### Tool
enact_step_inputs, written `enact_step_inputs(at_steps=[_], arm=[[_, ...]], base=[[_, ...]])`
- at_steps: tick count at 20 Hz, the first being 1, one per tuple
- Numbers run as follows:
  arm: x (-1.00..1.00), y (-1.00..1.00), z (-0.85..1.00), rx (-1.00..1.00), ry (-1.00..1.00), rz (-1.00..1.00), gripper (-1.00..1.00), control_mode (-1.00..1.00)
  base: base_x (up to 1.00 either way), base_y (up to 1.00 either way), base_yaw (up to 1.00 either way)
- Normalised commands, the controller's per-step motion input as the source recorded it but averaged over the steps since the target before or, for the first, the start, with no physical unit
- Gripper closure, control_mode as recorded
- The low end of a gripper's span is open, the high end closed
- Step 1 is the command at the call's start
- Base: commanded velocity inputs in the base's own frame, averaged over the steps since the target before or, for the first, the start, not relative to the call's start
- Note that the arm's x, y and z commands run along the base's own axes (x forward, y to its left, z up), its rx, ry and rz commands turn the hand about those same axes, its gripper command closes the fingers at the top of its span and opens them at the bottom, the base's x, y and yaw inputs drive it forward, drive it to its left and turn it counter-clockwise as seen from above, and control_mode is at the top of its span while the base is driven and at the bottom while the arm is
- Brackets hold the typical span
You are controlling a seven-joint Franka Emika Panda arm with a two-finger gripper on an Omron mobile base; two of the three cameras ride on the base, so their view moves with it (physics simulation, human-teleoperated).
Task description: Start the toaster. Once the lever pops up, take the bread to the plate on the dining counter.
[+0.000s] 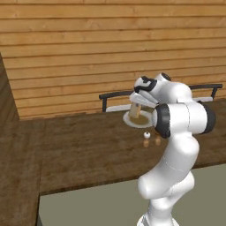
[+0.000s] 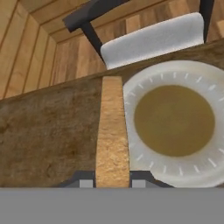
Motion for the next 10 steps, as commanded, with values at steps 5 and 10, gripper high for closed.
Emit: enact_step_inputs(at_steps=[5, 10], arm=[[0.03, -0.14, -0.15, 0.01, 0.0, 0.0, 1.0, -1.0], [0.05, -0.04, -0.32, 0.0, 0.0, 0.0, 1.0, -1.0]], base=[[0.0, 0.0, 0.0], [0.0, 0.0, 0.0]])
